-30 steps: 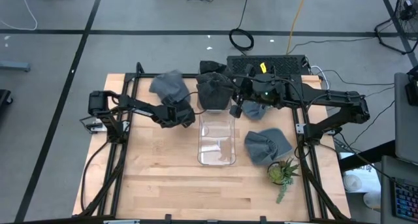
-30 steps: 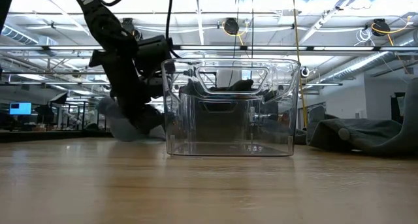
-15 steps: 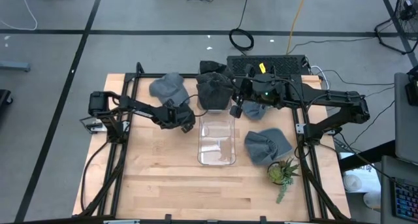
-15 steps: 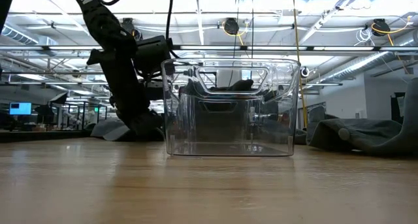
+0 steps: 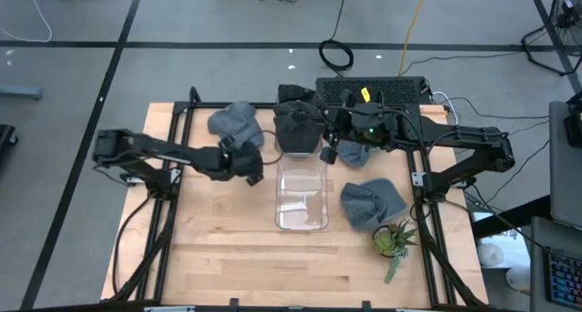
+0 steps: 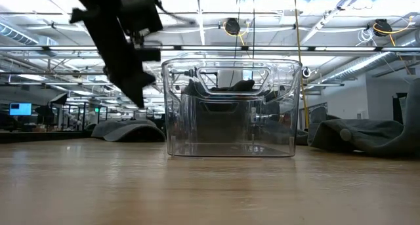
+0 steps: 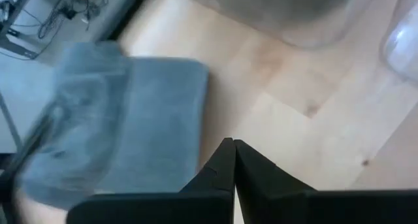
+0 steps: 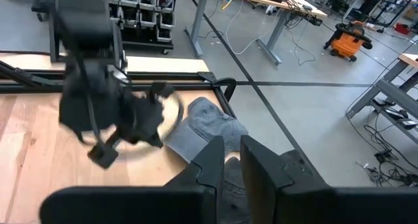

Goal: Pick & Place hat
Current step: Put the top left blue cap into the bottom transparent bin

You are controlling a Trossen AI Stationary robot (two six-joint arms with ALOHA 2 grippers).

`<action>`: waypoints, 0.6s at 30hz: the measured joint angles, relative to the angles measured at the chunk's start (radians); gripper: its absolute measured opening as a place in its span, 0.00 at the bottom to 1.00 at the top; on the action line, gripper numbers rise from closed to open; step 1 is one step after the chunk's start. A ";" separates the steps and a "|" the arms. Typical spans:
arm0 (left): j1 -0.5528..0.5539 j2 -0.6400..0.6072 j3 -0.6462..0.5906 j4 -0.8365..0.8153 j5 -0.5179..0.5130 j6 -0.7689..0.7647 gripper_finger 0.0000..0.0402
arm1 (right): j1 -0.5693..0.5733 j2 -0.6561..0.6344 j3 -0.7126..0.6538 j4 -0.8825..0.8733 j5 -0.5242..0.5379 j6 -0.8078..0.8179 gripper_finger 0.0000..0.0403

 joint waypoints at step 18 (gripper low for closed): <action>0.242 -0.300 0.000 -0.245 0.085 0.122 0.00 | 0.000 0.000 0.000 0.008 0.002 0.000 0.10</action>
